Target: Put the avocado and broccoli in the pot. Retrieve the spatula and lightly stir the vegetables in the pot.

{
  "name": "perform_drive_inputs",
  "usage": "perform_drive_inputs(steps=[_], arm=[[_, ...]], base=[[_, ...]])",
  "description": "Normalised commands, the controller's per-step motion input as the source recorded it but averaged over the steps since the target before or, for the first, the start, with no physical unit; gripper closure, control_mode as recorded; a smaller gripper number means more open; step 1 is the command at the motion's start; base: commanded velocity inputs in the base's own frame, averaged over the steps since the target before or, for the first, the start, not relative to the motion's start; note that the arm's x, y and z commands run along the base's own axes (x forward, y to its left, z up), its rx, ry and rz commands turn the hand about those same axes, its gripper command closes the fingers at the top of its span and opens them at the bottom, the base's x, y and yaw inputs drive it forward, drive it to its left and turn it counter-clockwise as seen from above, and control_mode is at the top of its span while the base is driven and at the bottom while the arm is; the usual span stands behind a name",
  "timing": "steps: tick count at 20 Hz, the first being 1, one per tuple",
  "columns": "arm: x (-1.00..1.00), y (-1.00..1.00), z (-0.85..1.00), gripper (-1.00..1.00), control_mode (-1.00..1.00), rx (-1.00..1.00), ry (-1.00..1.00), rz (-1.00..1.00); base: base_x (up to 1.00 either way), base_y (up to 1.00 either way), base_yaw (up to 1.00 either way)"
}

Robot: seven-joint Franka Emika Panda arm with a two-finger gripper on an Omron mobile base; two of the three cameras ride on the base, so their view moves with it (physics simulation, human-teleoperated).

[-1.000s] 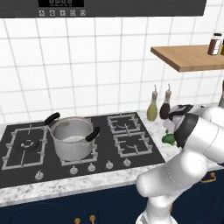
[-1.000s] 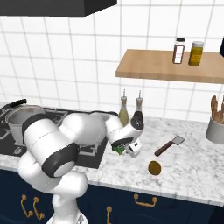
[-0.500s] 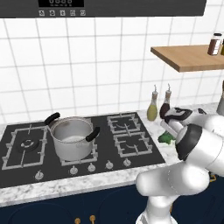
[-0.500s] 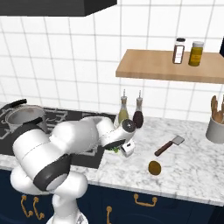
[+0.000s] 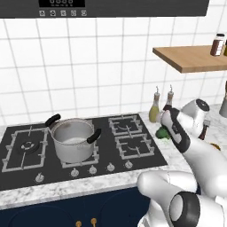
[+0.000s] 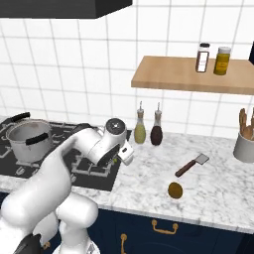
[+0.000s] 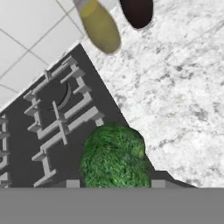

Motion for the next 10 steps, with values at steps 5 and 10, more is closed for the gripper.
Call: perform_drive_inputs(steps=[5, 10], arm=[[-0.01, 1.00, 1.00, 1.00, -1.00, -0.25, 0.02, 0.29], [0.00, 1.00, 1.00, 1.00, -1.00, -0.21, 0.00, 0.30]], base=[[0.00, 0.00, 0.00], [0.00, 0.00, 0.00]])
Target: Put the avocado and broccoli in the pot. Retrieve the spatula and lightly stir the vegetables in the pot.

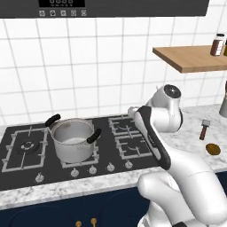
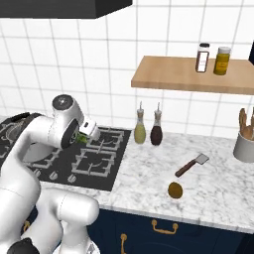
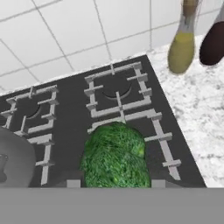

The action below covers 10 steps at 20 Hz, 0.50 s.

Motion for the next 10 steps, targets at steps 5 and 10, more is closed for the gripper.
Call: perform_drive_inputs(steps=[5, 10], arm=[[0.00, 1.00, 0.86, 1.00, -1.00, -0.11, 0.00, 0.28], [0.20, 1.00, 0.17, 1.00, -1.00, -0.09, -0.01, 0.23]], base=[[0.00, 0.00, 0.00], [0.00, 0.00, 0.00]])
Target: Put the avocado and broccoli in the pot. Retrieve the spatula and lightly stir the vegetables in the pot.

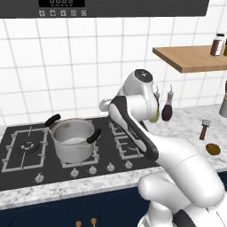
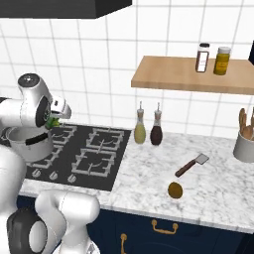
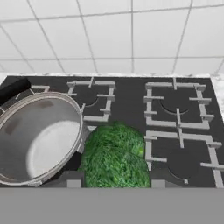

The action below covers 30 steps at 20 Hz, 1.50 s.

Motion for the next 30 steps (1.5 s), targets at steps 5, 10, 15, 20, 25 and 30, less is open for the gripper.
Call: perform_drive_inputs(steps=[5, 10, 15, 20, 25, 30], arm=[[0.40, 1.00, -0.27, 1.00, -1.00, -0.14, 0.00, 0.19], [0.53, 1.00, -0.40, 1.00, -1.00, -0.20, 0.00, 0.11], [0.63, 0.70, -0.50, 1.00, -1.00, -0.15, 0.07, 0.04], [0.61, 0.30, -0.61, 1.00, -1.00, -0.01, 0.26, 0.00], [0.27, 0.32, -0.69, 1.00, -1.00, -0.03, 0.16, 0.00], [0.10, 0.18, -0.54, 1.00, -1.00, -0.05, 0.01, 0.00]], base=[[0.00, 0.00, 0.00], [0.00, 0.00, 0.00], [0.00, 0.00, 0.00], [0.00, 0.00, 0.00], [0.00, 0.00, 0.00], [0.00, 0.00, 0.00]])
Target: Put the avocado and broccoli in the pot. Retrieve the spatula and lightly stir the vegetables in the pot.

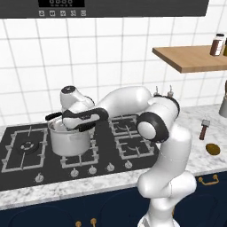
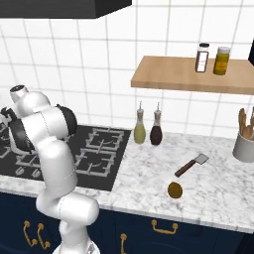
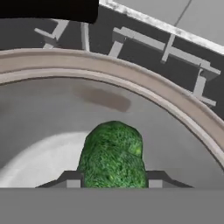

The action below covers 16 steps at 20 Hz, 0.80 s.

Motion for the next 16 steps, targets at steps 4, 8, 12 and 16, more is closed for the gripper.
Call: perform_drive_inputs(steps=[4, 8, 12, 16], arm=[[0.03, 0.07, -0.25, -1.00, -1.00, -0.02, 0.00, 0.00], [-0.37, 0.01, 0.00, -1.00, -1.00, 0.00, -0.02, 0.00], [-0.15, -0.14, 0.06, -1.00, -1.00, 0.00, -0.01, 0.00], [-0.52, -0.56, 0.55, -1.00, -1.00, 0.01, -0.02, 0.00]], base=[[0.00, 0.00, 0.00], [0.00, 0.00, 0.00], [0.00, 0.00, 0.00], [0.00, 0.00, 0.00]])
